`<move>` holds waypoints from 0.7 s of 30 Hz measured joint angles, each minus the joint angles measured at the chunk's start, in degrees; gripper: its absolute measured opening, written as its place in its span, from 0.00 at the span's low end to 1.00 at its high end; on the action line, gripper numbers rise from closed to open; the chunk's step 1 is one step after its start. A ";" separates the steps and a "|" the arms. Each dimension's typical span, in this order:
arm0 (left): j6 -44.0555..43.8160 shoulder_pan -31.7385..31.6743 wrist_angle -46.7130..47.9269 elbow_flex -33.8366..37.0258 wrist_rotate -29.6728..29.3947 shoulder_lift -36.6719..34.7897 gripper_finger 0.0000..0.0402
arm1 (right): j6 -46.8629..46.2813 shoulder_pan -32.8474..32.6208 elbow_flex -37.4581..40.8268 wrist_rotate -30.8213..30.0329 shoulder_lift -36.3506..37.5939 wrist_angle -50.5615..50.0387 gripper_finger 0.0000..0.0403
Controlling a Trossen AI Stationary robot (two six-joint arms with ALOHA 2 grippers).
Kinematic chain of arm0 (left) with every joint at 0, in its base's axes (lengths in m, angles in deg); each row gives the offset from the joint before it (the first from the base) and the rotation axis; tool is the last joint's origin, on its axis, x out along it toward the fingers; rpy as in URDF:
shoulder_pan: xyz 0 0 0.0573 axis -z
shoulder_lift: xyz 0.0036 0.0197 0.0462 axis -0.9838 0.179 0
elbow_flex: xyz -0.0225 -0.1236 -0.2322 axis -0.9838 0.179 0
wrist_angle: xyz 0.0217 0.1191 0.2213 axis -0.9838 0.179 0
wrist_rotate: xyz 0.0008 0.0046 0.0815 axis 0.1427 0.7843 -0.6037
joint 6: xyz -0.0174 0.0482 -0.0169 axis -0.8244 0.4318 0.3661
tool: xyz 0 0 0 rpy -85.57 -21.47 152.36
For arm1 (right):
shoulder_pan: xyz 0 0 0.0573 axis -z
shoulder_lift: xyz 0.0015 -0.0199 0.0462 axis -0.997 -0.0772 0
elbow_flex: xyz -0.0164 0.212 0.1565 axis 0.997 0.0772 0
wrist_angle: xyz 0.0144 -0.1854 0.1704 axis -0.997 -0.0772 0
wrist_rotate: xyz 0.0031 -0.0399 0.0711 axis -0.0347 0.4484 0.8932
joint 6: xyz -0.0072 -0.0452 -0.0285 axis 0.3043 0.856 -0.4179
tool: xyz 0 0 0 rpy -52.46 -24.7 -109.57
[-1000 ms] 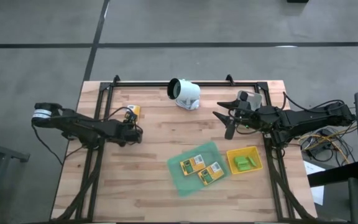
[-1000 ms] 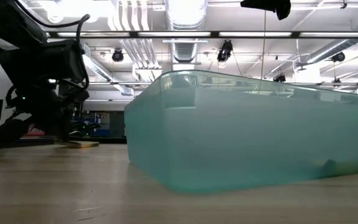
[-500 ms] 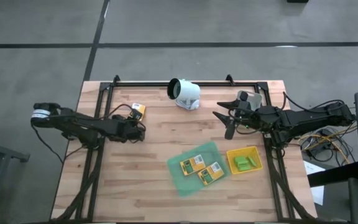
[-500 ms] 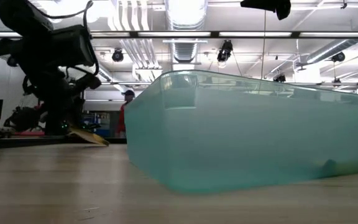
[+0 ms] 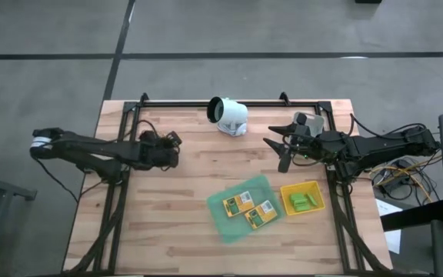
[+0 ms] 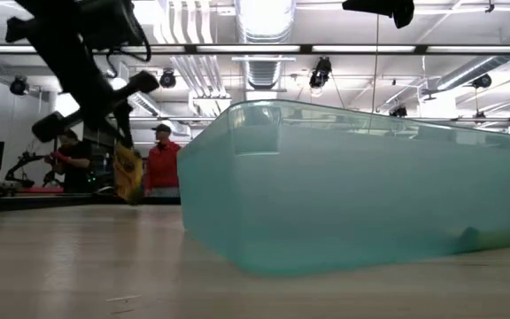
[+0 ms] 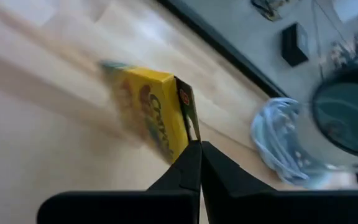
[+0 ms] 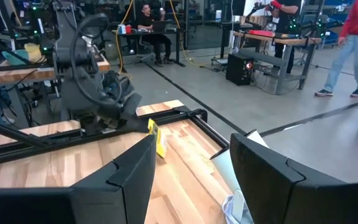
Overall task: Pick & Place School Supplies
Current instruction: Put the yellow crayon box into the green bin
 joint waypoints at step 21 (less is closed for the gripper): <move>47.22 -0.24 0.32 -18.91 7.59 -3.03 0.01 | 0.02 0.00 0.00 -0.05 0.00 -0.02 0.50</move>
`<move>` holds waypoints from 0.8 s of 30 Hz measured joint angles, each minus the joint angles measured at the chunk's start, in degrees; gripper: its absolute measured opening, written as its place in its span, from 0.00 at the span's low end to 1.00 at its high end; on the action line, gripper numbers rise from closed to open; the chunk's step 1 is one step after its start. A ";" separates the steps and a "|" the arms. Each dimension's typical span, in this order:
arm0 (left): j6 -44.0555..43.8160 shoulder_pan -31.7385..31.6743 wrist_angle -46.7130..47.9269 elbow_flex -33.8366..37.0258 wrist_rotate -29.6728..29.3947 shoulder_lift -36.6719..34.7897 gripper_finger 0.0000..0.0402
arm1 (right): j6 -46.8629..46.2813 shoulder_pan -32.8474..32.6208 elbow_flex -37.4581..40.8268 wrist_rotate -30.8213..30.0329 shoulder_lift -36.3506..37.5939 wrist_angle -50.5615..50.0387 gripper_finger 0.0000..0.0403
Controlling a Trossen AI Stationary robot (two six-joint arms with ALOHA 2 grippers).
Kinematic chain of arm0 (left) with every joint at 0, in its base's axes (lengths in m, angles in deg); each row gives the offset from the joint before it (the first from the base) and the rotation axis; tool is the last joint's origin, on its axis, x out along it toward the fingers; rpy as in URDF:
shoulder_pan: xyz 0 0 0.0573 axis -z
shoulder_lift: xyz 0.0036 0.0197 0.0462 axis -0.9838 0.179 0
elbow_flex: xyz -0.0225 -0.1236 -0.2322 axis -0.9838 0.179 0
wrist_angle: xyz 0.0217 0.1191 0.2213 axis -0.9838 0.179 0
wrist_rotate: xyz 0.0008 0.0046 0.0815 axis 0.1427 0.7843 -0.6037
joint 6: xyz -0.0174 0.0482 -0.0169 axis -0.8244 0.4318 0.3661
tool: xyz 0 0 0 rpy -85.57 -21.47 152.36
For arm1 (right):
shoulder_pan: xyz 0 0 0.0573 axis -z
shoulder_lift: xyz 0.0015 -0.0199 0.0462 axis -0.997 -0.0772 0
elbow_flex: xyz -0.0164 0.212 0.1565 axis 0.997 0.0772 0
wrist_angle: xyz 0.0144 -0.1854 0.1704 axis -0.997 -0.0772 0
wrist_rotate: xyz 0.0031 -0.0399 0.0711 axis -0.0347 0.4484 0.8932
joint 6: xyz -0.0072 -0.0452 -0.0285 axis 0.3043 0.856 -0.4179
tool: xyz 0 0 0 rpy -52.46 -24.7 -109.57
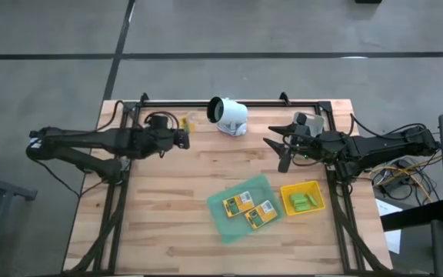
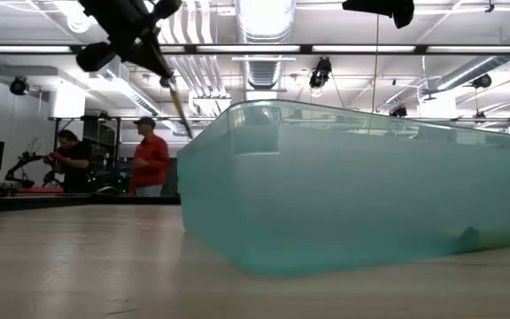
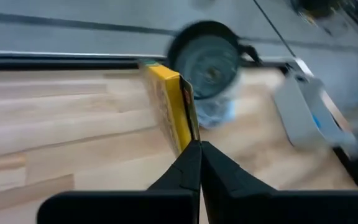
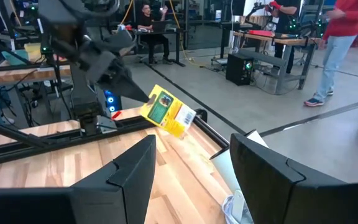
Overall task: Pick & Place School Supplies
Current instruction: Put the yellow crayon box into the green bin
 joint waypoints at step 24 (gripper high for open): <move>31.56 1.62 -22.53 -1.00 24.65 9.14 0.01 | 0.00 0.00 0.00 -0.07 0.00 -0.01 0.50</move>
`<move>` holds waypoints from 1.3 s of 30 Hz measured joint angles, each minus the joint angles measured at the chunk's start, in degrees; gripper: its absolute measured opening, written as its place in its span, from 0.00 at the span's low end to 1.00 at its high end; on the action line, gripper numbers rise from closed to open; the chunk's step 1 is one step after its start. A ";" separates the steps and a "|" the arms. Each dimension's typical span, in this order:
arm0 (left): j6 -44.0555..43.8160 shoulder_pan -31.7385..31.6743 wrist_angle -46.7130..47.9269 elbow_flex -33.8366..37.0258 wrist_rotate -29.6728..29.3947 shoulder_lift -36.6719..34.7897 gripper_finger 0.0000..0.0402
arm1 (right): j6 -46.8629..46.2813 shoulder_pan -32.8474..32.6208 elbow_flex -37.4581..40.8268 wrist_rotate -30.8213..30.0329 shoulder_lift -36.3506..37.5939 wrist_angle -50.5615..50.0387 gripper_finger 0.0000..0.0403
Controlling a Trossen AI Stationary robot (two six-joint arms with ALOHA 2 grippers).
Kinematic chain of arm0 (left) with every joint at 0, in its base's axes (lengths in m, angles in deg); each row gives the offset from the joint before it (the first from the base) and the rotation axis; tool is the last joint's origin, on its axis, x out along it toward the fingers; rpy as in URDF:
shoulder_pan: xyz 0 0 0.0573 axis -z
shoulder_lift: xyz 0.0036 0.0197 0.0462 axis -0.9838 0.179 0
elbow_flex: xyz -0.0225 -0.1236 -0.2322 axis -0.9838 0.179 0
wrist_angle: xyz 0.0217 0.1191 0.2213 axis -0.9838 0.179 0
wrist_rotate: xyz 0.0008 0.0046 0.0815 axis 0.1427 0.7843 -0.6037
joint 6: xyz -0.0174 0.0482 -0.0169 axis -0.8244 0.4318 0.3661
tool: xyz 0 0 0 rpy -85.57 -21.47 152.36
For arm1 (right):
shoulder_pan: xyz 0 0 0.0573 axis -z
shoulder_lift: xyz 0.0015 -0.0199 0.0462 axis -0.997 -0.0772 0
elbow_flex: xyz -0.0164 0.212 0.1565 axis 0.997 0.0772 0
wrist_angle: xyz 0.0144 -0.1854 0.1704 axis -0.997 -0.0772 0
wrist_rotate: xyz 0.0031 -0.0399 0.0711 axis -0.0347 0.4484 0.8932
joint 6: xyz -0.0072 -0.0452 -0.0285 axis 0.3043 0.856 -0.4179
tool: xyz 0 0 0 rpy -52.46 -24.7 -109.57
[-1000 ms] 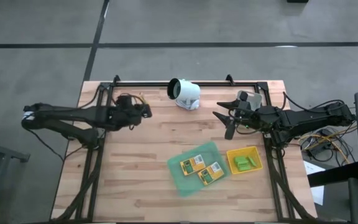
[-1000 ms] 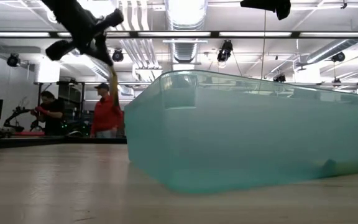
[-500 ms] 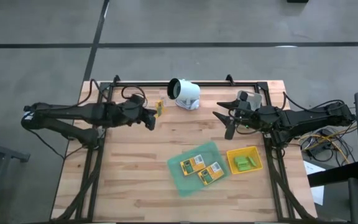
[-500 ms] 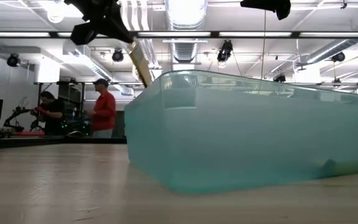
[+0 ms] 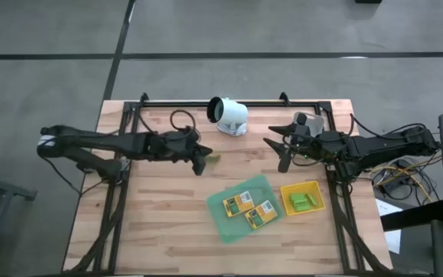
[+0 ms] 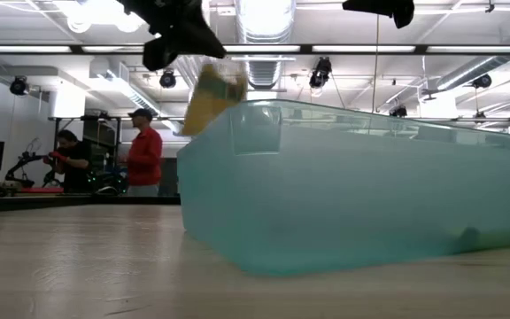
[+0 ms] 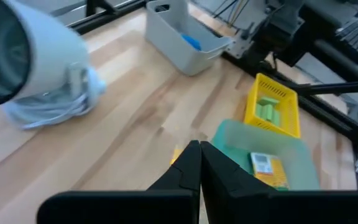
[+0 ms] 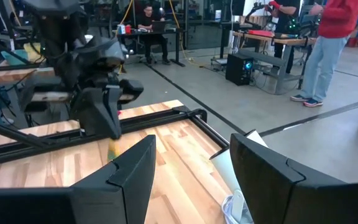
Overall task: Pick & Place School Supplies
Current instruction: Put the yellow crayon box into the green bin
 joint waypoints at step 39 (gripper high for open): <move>-8.07 -11.20 7.61 -3.65 21.32 9.09 0.38 | 0.00 0.00 0.00 0.02 0.00 -0.02 0.50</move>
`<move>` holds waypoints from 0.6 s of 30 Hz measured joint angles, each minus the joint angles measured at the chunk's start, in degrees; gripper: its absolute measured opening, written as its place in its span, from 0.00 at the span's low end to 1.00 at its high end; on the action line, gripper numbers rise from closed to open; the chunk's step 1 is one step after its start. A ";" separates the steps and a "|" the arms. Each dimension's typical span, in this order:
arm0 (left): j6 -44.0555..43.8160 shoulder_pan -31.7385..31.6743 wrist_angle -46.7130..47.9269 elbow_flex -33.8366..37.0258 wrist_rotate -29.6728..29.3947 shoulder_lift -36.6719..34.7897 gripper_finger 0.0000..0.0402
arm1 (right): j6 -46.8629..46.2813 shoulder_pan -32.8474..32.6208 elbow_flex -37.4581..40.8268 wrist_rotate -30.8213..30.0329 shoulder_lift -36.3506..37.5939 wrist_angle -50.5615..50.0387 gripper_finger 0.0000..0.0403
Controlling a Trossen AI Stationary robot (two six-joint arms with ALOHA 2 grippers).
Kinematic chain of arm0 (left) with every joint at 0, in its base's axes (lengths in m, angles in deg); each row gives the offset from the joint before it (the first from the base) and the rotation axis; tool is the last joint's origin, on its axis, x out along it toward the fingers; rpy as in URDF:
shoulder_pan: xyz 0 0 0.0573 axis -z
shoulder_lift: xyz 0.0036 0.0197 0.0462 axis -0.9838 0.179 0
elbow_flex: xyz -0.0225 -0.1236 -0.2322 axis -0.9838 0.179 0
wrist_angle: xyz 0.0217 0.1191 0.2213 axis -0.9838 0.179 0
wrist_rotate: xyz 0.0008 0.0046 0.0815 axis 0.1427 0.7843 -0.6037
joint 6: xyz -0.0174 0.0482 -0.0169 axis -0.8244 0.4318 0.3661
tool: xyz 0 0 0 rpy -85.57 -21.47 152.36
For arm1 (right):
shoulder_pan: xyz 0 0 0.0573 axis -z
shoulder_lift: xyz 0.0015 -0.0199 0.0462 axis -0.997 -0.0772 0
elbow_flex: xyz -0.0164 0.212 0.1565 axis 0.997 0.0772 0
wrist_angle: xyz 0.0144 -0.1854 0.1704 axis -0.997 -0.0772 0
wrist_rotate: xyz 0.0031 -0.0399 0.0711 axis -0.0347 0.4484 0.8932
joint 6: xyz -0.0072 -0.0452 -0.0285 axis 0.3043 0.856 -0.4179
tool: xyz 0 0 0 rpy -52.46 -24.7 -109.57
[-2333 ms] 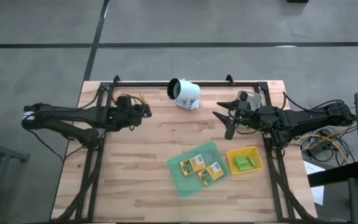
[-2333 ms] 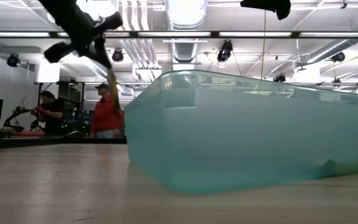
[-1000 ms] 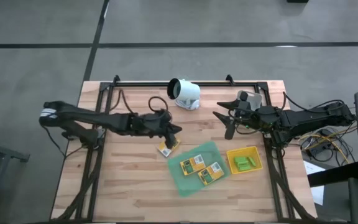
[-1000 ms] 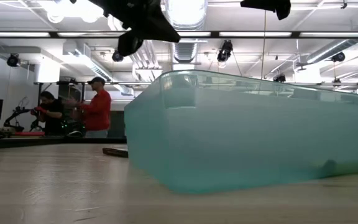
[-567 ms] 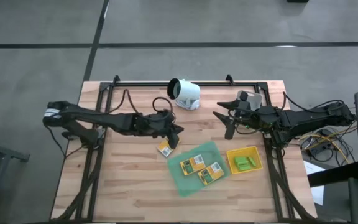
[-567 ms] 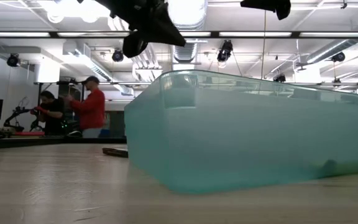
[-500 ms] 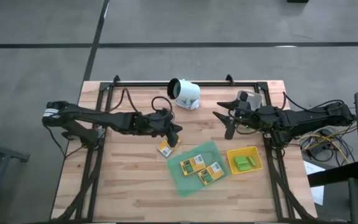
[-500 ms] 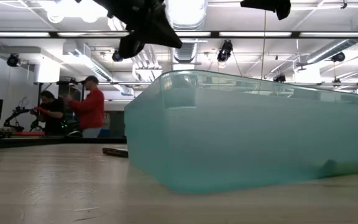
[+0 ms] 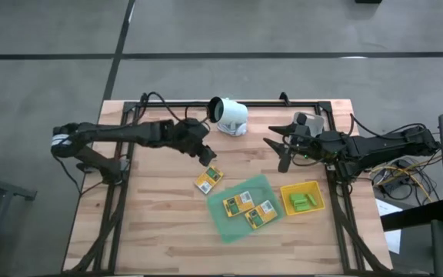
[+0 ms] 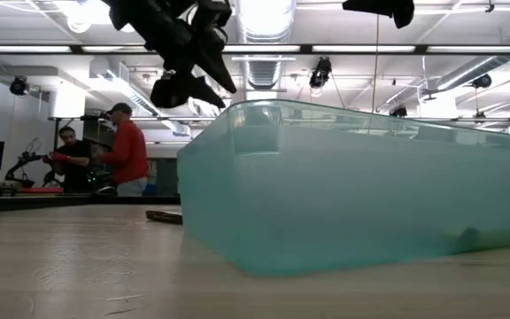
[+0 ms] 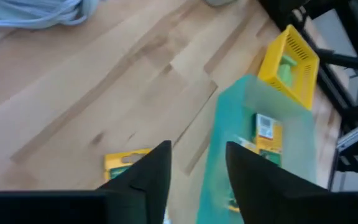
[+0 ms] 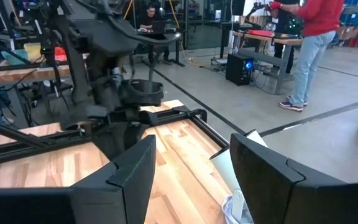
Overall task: Pick & Place School Supplies
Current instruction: Put the yellow crayon box into the green bin
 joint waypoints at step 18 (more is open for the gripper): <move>10.37 -8.53 -5.81 9.49 12.15 0.00 0.48 | 0.01 0.00 0.00 0.00 0.00 0.00 0.50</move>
